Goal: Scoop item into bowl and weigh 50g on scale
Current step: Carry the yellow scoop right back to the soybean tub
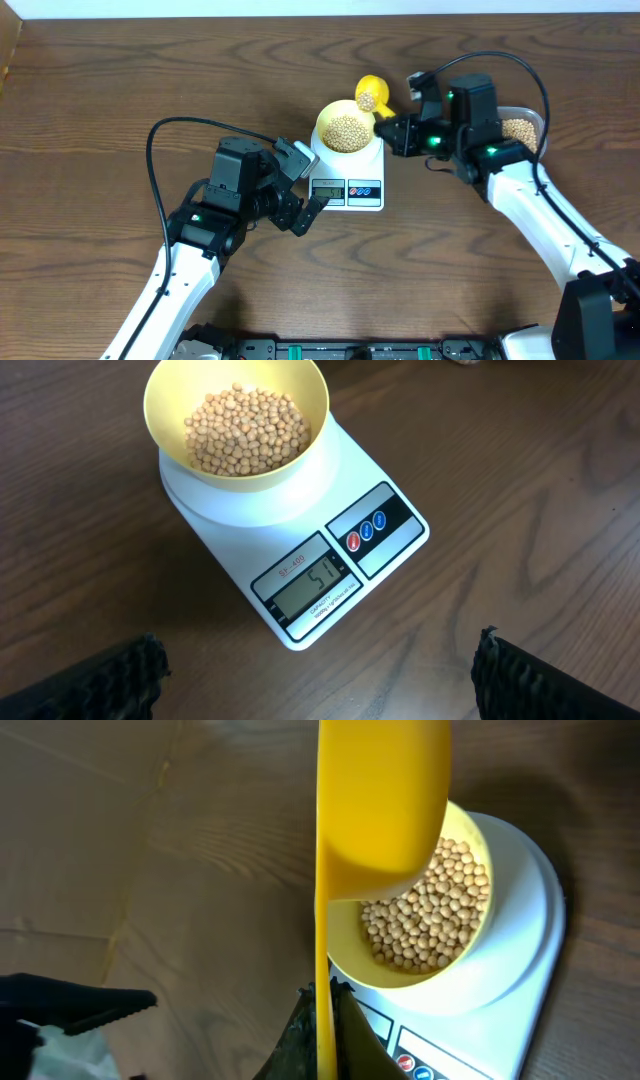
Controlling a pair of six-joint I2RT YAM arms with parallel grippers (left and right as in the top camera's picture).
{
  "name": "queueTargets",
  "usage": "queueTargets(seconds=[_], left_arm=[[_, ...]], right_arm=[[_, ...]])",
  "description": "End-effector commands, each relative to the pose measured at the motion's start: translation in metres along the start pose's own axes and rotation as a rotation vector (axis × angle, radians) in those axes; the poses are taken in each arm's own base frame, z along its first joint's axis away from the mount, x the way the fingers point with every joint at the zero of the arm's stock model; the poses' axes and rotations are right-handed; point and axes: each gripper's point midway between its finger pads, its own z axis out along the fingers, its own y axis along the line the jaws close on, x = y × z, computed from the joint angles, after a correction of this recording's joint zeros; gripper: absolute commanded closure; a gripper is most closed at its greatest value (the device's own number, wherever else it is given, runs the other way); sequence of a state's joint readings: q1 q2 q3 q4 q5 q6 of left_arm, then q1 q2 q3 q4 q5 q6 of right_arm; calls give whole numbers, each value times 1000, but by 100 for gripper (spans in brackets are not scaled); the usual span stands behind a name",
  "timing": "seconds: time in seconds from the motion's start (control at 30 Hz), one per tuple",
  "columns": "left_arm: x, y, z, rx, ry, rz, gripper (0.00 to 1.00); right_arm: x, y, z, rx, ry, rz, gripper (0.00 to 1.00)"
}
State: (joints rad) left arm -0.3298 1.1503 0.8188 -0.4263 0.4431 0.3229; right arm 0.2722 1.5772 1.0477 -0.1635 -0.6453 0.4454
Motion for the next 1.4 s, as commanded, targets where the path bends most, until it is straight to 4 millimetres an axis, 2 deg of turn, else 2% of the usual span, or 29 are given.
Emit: queueTargets(seconds=[0.0,0.23,0.5,0.73,0.9,1.0,1.13,1.37], left_arm=[[6,-1,3,12,15,11,0],[6,-1,3,12,15,11,0],[6,-1,3,12,15,11,0],[6,-1,3,12,15,11,0],[6,-1,3,12,15,11,0],[6,-1,3,12,15,11,0],[6,-1,3,12,15,11,0],[6,-1,3,12,15,11,0]], right_arm=[[-3,5,-11,-105,25,67,99],[-8,6,-38,-252,61,177,99],[-8,-24,-66,-210,52,316,99],[-10,-50,-119,-45,-50,324,99],[-7,-53,-161,22,-123,318,99],[-3,-56,-180,52,-154,325,99],[1,-61,-193,77,-169,337,99],[9,-83,-196,202,-163,338,99]])
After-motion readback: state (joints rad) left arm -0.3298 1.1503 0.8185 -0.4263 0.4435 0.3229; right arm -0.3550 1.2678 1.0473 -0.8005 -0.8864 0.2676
